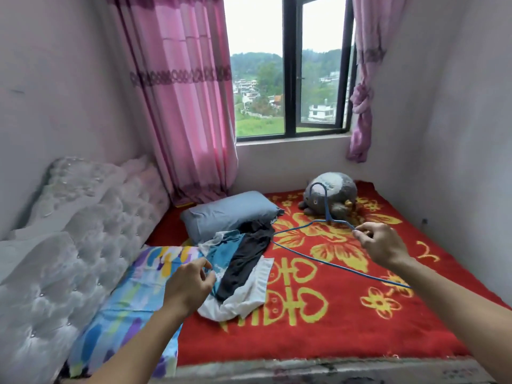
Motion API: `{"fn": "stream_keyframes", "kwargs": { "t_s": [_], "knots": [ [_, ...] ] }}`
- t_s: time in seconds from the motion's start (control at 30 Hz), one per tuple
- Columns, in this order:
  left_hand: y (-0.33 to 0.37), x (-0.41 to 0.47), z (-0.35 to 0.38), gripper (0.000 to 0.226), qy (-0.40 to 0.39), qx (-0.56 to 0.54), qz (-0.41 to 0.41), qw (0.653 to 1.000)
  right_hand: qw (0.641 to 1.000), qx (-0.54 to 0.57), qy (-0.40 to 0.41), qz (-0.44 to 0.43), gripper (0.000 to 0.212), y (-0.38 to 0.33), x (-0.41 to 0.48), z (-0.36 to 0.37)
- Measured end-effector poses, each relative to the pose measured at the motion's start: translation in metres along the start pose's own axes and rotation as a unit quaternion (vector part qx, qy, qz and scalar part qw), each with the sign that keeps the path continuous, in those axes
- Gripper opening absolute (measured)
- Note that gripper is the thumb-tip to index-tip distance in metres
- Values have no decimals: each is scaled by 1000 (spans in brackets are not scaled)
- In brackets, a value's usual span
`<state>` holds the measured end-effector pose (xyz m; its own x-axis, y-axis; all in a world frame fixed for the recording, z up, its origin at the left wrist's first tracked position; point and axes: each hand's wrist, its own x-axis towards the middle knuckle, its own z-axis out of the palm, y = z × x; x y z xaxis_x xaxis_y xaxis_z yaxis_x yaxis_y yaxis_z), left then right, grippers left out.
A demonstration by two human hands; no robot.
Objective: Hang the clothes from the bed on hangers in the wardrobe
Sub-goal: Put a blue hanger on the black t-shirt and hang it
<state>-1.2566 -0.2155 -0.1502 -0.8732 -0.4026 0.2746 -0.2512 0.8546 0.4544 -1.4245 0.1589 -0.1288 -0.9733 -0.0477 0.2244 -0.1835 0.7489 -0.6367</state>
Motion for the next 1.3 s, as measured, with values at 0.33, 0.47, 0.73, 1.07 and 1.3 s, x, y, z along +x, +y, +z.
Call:
{"fn": "stream_keyframes", "kwargs": {
  "t_s": [0.33, 0.47, 0.73, 1.07, 1.3],
  "knots": [
    [-8, 97, 149, 14, -208, 57, -19, 976, 987, -6, -39, 157, 13, 108, 76, 84],
    [-7, 130, 205, 16, -248, 76, -37, 965, 981, 2, -76, 177, 13, 153, 131, 135],
    [-20, 200, 312, 17, -313, 92, -129, 937, 955, 24, -179, 235, 14, 227, 235, 265],
    [-96, 214, 459, 17, -343, 87, -247, 902, 925, 65, -166, 336, 14, 314, 284, 412],
    [-182, 254, 554, 41, -220, 126, -215, 943, 892, -174, -237, 343, 35, 360, 295, 469]
  ]
}}
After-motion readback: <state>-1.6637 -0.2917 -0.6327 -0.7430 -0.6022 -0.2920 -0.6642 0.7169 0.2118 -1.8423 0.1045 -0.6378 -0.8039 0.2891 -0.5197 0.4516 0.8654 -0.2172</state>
